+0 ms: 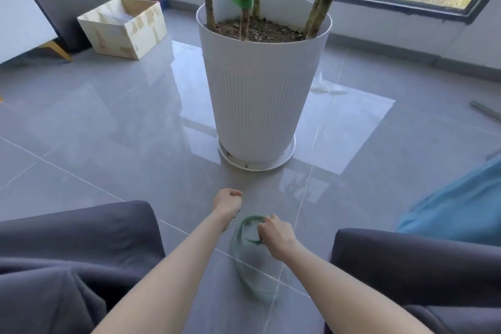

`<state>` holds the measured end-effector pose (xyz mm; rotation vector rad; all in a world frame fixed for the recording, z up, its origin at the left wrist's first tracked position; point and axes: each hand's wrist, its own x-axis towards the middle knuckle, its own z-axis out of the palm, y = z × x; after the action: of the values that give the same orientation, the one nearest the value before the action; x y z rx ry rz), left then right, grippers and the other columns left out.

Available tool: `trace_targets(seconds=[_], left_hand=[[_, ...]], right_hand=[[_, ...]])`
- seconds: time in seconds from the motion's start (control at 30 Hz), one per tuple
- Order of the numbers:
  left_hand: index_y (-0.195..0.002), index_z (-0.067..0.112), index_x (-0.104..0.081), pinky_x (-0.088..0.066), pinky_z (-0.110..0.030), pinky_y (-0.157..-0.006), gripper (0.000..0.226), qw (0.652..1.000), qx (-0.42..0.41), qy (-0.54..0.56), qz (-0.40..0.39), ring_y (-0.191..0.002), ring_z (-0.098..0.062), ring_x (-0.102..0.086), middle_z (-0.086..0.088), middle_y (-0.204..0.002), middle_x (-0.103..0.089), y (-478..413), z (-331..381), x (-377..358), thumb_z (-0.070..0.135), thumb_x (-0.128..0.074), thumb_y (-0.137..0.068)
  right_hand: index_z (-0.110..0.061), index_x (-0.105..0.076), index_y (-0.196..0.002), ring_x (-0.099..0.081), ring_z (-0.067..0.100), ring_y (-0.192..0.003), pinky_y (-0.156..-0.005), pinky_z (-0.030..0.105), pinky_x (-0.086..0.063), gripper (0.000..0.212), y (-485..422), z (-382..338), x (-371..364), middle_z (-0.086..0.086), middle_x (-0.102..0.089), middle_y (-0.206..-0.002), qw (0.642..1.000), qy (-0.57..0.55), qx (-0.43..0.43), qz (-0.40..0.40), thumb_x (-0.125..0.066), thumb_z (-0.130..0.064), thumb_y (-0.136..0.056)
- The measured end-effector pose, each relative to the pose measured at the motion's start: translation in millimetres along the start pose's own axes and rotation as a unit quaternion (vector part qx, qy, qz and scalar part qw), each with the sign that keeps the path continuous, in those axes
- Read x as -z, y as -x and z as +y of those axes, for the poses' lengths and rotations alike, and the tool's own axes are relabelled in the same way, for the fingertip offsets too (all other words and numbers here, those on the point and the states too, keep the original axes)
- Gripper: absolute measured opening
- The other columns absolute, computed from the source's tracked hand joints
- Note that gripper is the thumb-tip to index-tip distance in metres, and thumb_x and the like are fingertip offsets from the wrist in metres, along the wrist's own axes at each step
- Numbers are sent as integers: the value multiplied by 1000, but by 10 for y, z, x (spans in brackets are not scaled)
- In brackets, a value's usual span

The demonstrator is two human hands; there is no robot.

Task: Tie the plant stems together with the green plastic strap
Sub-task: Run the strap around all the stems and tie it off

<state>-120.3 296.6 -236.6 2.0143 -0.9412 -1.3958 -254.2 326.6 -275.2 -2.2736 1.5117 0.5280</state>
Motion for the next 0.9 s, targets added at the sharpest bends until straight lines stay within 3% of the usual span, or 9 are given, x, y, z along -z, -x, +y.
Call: trace_targets(seconds=[0.1,0.17,0.3,0.4,0.47,0.57,0.7,0.9], left_hand=[[-116,8,-60,-50,-34,-77,30,1000,-11,-15,5,-87,-26,-56,-12,-108,-59,83,148,61,5,-41,-93],[-117,9,-59,-49,-32,-76,31,999,-24,-24,-2,-89,-25,-55,-11,-112,-58,157,306,123,6,-39,-94],[-90,15,-55,-42,-31,-71,20,997,-58,-35,-23,-91,-25,-47,-7,-95,-50,365,761,337,5,-38,-93],[-97,14,-55,-45,-31,-73,13,995,-84,-51,-24,-89,-25,-50,-9,-101,-52,535,1102,525,10,-43,-92],[-103,14,-58,-44,-28,-69,16,993,-101,-42,-33,-79,-21,-51,-8,-99,-56,693,1371,653,13,-45,-94],[-115,10,-56,-46,-28,-73,27,991,-116,-7,-66,-88,-21,-55,-4,-101,-63,920,1791,829,28,-42,-99],[-111,9,-61,-50,-33,-83,30,983,-159,60,-74,-95,-21,-58,-3,-102,-66,1158,2270,1015,31,-46,-98],[-95,15,-66,-49,-35,-90,20,972,-195,85,-102,-96,-18,-61,3,-92,-68,1387,2584,1187,33,-56,-93]], right_hand=[[-9,-62,-113,-49,32,-117,-83,38,-45,24,-31,65,282,12,-54,-121,1000,-8,14,-14,-57,-8,-91],[-11,-63,-113,-53,32,-113,-79,37,-45,23,-36,119,566,12,-58,-120,1000,-4,21,-18,-57,-12,-91],[-15,-63,-112,-58,29,-107,-73,30,-41,21,86,252,1283,8,-61,-117,998,-51,29,11,-58,-19,-92],[-14,-64,-107,-59,26,-103,-81,31,-47,18,236,345,1838,7,-63,-113,993,-94,41,61,-60,-18,-90],[-12,-66,-105,-60,24,-95,-78,28,-46,17,380,390,2248,8,-66,-109,988,-114,50,96,-62,-17,-89],[-11,-66,-99,-67,20,-83,-77,24,-52,13,599,425,2824,8,-70,-102,974,-179,61,125,-67,-15,-86],[-12,-66,-95,-62,4,-67,-53,3,-38,11,865,425,3367,5,-72,-95,962,-204,83,164,-69,-16,-85],[-15,-69,-92,-58,3,-73,-63,9,-41,14,1105,407,3720,-8,-65,-83,947,-203,122,216,-74,-21,-81]])
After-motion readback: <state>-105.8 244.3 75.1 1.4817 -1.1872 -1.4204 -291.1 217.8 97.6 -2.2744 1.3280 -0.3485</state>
